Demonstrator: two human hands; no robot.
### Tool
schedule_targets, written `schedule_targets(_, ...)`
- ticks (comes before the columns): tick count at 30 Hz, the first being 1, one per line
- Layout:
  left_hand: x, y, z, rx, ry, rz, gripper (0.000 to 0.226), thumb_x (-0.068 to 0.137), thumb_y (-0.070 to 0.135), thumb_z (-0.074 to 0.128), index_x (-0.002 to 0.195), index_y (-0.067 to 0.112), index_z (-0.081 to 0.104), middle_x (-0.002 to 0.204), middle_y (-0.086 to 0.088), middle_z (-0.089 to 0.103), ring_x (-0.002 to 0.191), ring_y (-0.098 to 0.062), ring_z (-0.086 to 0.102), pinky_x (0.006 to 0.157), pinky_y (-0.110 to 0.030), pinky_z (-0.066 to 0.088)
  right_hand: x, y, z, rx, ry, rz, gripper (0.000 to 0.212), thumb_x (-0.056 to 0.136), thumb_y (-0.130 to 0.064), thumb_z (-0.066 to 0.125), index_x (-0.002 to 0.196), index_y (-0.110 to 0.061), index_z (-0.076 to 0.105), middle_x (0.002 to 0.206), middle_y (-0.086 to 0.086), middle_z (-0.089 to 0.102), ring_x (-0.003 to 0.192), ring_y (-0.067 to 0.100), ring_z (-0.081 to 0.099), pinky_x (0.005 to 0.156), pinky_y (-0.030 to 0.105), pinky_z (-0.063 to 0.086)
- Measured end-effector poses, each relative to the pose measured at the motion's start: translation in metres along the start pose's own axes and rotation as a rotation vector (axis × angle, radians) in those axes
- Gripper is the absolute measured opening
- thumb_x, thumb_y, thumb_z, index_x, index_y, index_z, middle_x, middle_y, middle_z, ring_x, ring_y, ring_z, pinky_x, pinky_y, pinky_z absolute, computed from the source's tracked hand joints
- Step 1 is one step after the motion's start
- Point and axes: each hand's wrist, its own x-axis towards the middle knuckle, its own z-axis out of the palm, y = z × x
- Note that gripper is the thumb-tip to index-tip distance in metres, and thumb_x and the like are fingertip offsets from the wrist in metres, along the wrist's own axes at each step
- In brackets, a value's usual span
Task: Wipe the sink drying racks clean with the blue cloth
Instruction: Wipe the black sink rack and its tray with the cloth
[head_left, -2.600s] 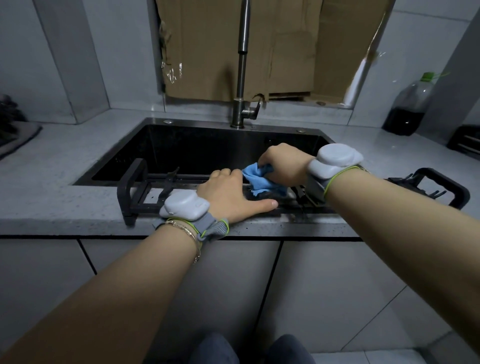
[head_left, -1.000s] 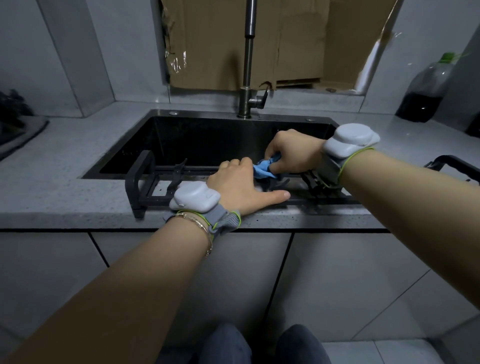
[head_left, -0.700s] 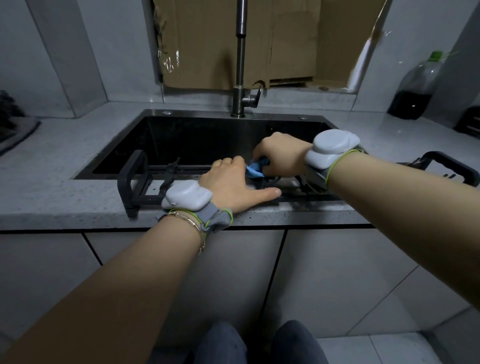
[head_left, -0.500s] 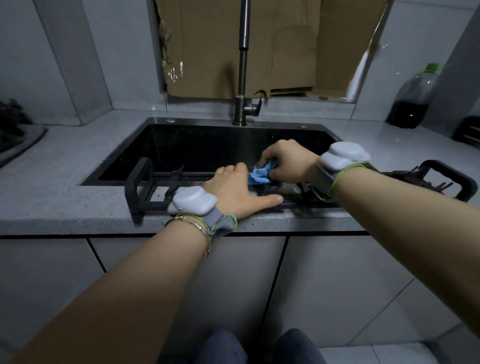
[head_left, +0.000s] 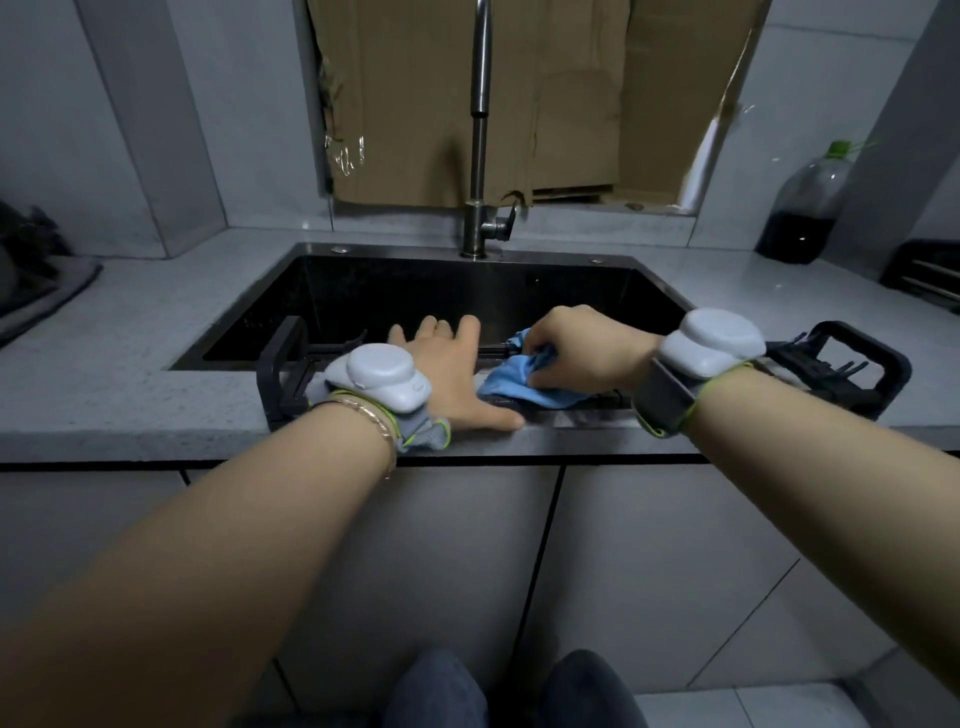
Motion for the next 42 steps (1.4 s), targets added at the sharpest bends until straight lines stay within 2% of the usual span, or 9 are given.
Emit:
schedule_targets(6, -0.015, -0.013, 0.008, 0.003, -0.082, -0.05, 0.098, 0.068, 0.075, 0.058, 0.139, 0.014, 0.031, 0.147, -0.011, 0.033, 0.137, -0.027, 0.027, 0.109, -0.043, 0.03, -0.006, -0.002, 0.001, -0.226, -0.044, -0.088, 0.007, 0.081, -0.01, 0.054, 0.08, -0.012, 0.061, 0.078, 0.007, 0.054, 0.075, 0.026, 0.05, 0.061, 0.028, 0.035)
schedule_targets(11, -0.015, -0.006, 0.011, 0.012, -0.089, -0.107, 0.103, 0.072, 0.076, 0.051, 0.146, 0.012, 0.02, 0.158, -0.012, 0.01, 0.146, -0.026, 0.006, 0.114, -0.042, 0.023, -0.007, 0.01, 0.004, -0.026, 0.001, -0.047, 0.022, 0.084, -0.017, 0.057, 0.079, 0.004, 0.064, 0.074, 0.017, 0.058, 0.066, 0.02, 0.047, 0.056, 0.027, 0.036)
schedule_targets(15, -0.014, -0.002, 0.013, 0.002, -0.087, -0.131, 0.102, 0.073, 0.077, 0.049, 0.147, 0.012, 0.02, 0.158, -0.012, 0.008, 0.146, -0.025, 0.004, 0.113, -0.042, 0.023, -0.005, 0.005, 0.01, -0.153, 0.037, -0.095, 0.037, 0.087, -0.024, 0.055, 0.054, -0.017, 0.04, 0.056, 0.002, 0.042, 0.065, 0.022, 0.043, 0.059, 0.027, 0.03)
schedule_targets(25, -0.01, 0.014, 0.015, -0.009, -0.079, -0.139, 0.104, 0.074, 0.077, 0.049, 0.148, 0.011, 0.018, 0.158, -0.012, 0.007, 0.147, -0.025, 0.001, 0.113, -0.044, 0.023, -0.008, 0.019, 0.0, -0.31, -0.042, -0.111, 0.014, 0.08, -0.015, 0.054, 0.083, -0.005, 0.064, 0.079, 0.012, 0.062, 0.074, 0.027, 0.054, 0.061, 0.032, 0.042)
schedule_targets(28, -0.006, 0.021, 0.016, -0.009, -0.082, -0.132, 0.104, 0.074, 0.077, 0.048, 0.148, 0.011, 0.018, 0.158, -0.012, 0.006, 0.147, -0.026, 0.001, 0.112, -0.045, 0.023, -0.015, 0.041, -0.011, -0.067, 0.07, -0.002, 0.013, 0.08, -0.012, 0.057, 0.085, -0.005, 0.068, 0.084, 0.01, 0.067, 0.076, 0.021, 0.059, 0.069, 0.033, 0.049)
schedule_targets(32, -0.006, 0.022, 0.016, -0.01, -0.078, -0.139, 0.103, 0.074, 0.078, 0.047, 0.147, 0.011, 0.019, 0.159, -0.012, 0.006, 0.147, -0.025, 0.001, 0.112, -0.044, 0.025, -0.019, 0.051, -0.04, 0.948, 0.592, 0.237, 0.019, 0.084, 0.004, 0.053, 0.073, -0.01, 0.057, 0.06, -0.005, 0.062, 0.055, 0.006, 0.056, 0.056, 0.026, 0.048)
schedule_targets(34, -0.006, 0.023, 0.015, -0.012, -0.076, -0.142, 0.103, 0.074, 0.078, 0.048, 0.147, 0.011, 0.02, 0.159, -0.012, 0.006, 0.147, -0.024, 0.001, 0.111, -0.044, 0.025, -0.017, 0.041, -0.044, 1.26, 0.65, 0.209, 0.025, 0.083, 0.011, 0.046, 0.077, -0.011, 0.056, 0.066, -0.001, 0.063, 0.057, 0.01, 0.06, 0.057, 0.025, 0.052)
schedule_targets(39, -0.006, 0.02, 0.018, -0.03, -0.065, -0.118, 0.096, 0.077, 0.071, 0.052, 0.145, 0.011, 0.022, 0.158, -0.013, 0.007, 0.147, -0.025, 0.002, 0.112, -0.042, 0.023, -0.016, 0.009, -0.004, 0.365, 0.203, 0.064, 0.019, 0.082, -0.003, 0.053, 0.094, -0.011, 0.065, 0.085, 0.004, 0.064, 0.083, 0.017, 0.058, 0.068, 0.027, 0.044)
schedule_targets(42, -0.005, 0.018, 0.018, 0.002, -0.069, -0.104, 0.082, 0.084, 0.055, 0.056, 0.143, 0.01, 0.021, 0.158, -0.013, 0.005, 0.147, -0.025, 0.001, 0.11, -0.045, 0.027, -0.017, 0.0, 0.027, -0.045, 0.024, -0.042, 0.029, 0.08, -0.02, 0.059, 0.108, -0.017, 0.064, 0.11, 0.002, 0.063, 0.11, 0.019, 0.053, 0.103, 0.035, 0.031)
